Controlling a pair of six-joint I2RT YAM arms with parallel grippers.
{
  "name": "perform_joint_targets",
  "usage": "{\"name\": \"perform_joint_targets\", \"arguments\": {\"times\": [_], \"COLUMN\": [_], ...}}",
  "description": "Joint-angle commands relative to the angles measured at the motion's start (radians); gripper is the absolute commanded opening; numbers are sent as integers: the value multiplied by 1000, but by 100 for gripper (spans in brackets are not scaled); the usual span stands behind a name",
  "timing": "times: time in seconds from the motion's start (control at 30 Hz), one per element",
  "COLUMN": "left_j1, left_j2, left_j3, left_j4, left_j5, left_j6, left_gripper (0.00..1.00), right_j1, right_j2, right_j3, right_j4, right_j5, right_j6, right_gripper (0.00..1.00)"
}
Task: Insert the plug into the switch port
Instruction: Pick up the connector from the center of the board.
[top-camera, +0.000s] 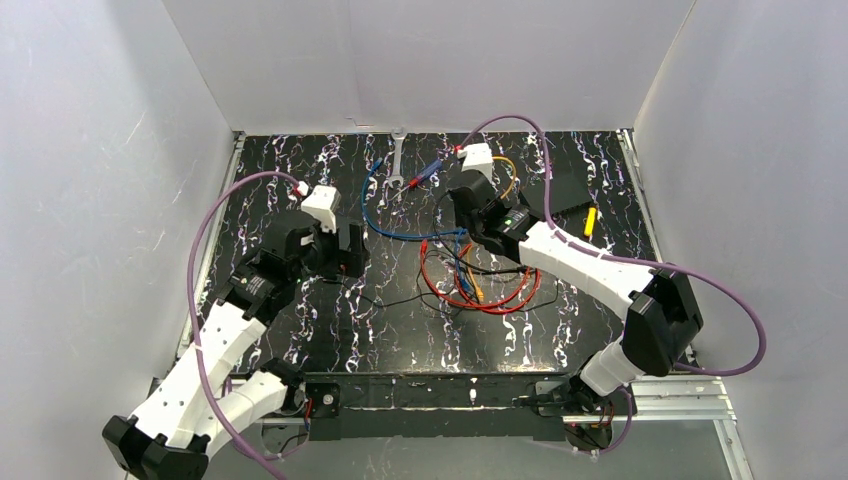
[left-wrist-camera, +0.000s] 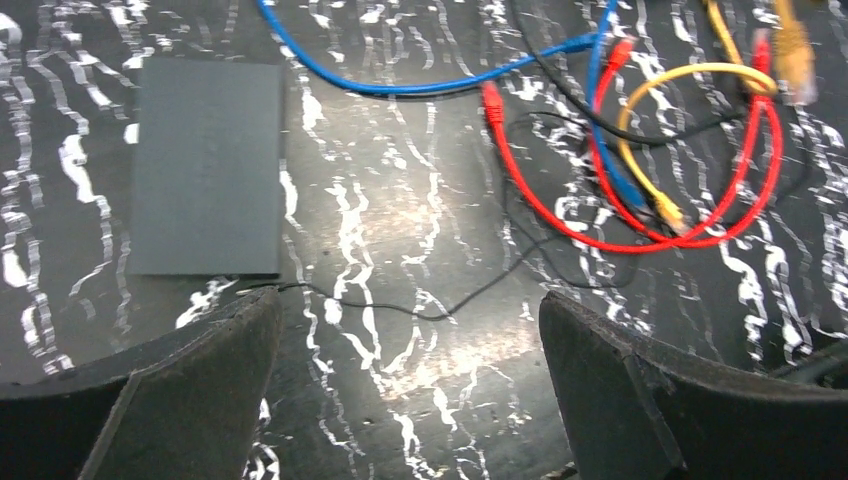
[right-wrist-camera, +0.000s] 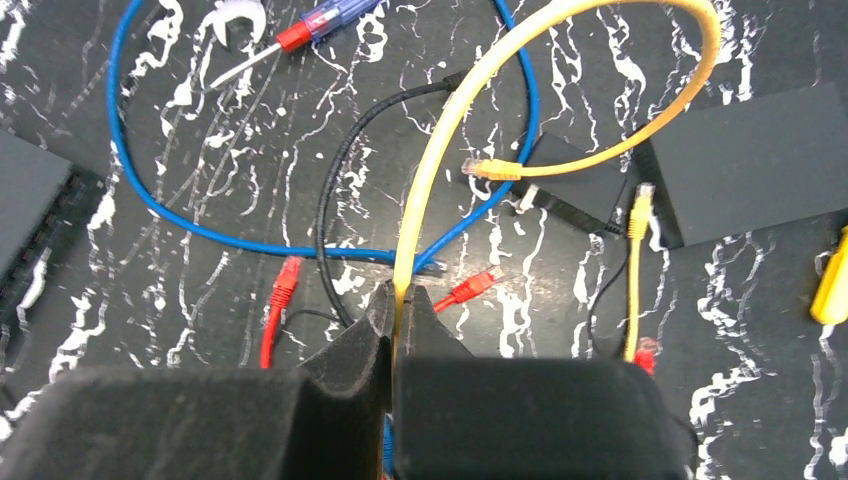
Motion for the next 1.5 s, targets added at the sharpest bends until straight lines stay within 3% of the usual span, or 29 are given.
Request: {"name": "perform_joint_targets", "arguments": {"times": [0.0,0.23,0.67,1.1,1.47], "left_j1": [-6,-27,-173,-415,-506], "left_j2": [28,51,124,308,391], "left_j3": [7,14,3,14,-111], "left_j4": [50,151,437,604,863], "left_j5": [179,284,279,24,-150], "left_j6": [-27,-73,-115,111,175], "left_gripper": [98,98,97,90,69], "right_j1": [2,11,51,75,76], "right_j2": [-55,-45,47,32,14], "right_j3": [22,99,283,272,234], "right_j4": [51,-71,-405,-447,-426], "right_j5": [13,109,165,167,144], "right_j6": [163,379,705,797,820], "right_gripper": [1,1,1,1,1]}}
